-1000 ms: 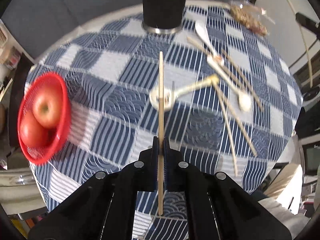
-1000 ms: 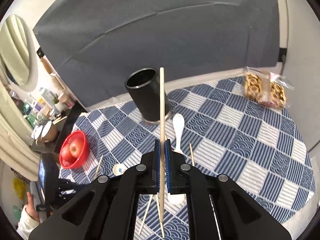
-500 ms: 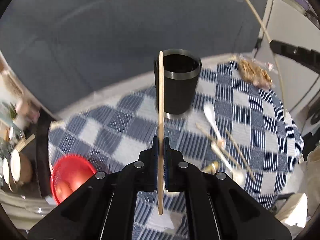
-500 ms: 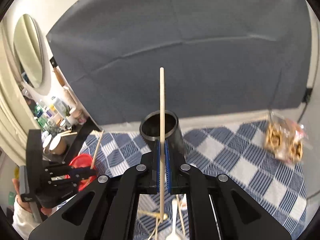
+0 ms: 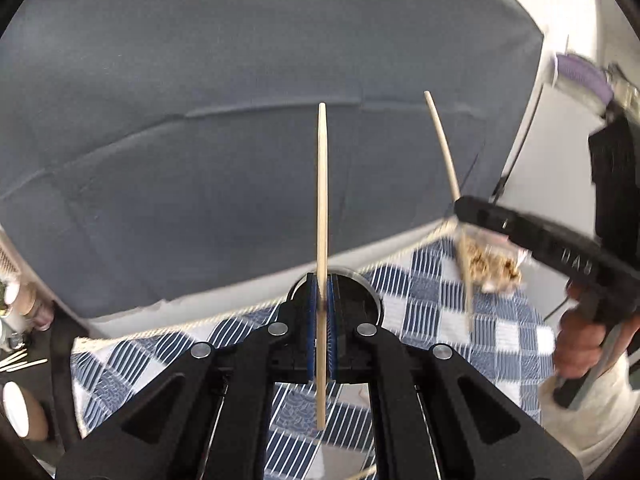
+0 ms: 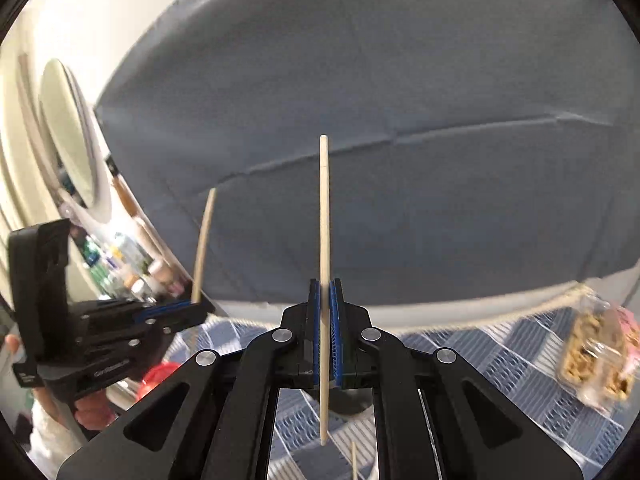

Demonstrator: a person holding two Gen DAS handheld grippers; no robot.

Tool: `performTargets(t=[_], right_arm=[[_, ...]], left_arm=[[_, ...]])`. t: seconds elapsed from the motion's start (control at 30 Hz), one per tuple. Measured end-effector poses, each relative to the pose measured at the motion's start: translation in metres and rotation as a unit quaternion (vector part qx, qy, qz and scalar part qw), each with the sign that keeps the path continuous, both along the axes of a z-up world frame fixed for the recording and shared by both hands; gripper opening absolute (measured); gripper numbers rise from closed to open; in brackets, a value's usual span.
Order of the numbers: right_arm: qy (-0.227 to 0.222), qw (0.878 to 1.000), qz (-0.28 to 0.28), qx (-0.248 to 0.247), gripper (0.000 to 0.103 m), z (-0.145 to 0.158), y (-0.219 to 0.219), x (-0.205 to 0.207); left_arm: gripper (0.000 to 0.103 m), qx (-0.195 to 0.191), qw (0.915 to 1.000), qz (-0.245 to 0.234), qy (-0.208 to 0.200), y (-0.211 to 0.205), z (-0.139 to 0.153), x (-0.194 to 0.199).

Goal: Organize utensils
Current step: 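Carry both chopsticks over the black cup and open both tools to drop them in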

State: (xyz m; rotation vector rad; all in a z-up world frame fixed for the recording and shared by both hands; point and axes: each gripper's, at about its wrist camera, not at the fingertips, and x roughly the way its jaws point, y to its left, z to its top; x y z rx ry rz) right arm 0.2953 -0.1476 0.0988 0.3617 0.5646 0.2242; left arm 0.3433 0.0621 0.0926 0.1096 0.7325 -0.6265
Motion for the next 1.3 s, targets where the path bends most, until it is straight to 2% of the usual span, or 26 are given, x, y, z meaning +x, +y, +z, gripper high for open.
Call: performTargets(t=[0.1, 0.2, 0.5, 0.67, 1.0, 1.3], right_arm=[[-0.044, 0.999, 0.013, 0.026, 0.005, 0.001, -0.005, 0.009], [-0.067, 0.997, 0.028, 0.034, 0.005, -0.001, -0.006, 0.022], [-0.104, 0.993, 0.049, 0.030, 0.005, -0.019, -0.004, 0.053], [-0.096, 0.993, 0.062, 0.022, 0.005, -0.038, -0.003, 0.063], [-0.057, 0.996, 0.073, 0.010, 0.005, -0.080, 0.003, 0.071], [-0.026, 0.996, 0.084, -0.013, 0.005, -0.096, 0.012, 0.062]], left_arm=[[0.005, -0.036, 0.9993, 0.004, 0.001, 0.000, -0.001, 0.014], [0.005, -0.065, 0.9979, -0.005, 0.003, -0.004, -0.006, 0.027], [0.005, -0.093, 0.9957, -0.004, 0.000, -0.020, -0.033, 0.059], [0.005, -0.101, 0.9948, 0.004, 0.001, -0.026, -0.048, 0.066], [0.005, -0.076, 0.9969, 0.003, 0.022, -0.040, -0.082, 0.065], [0.005, -0.053, 0.9980, -0.003, 0.034, -0.047, -0.099, 0.054]])
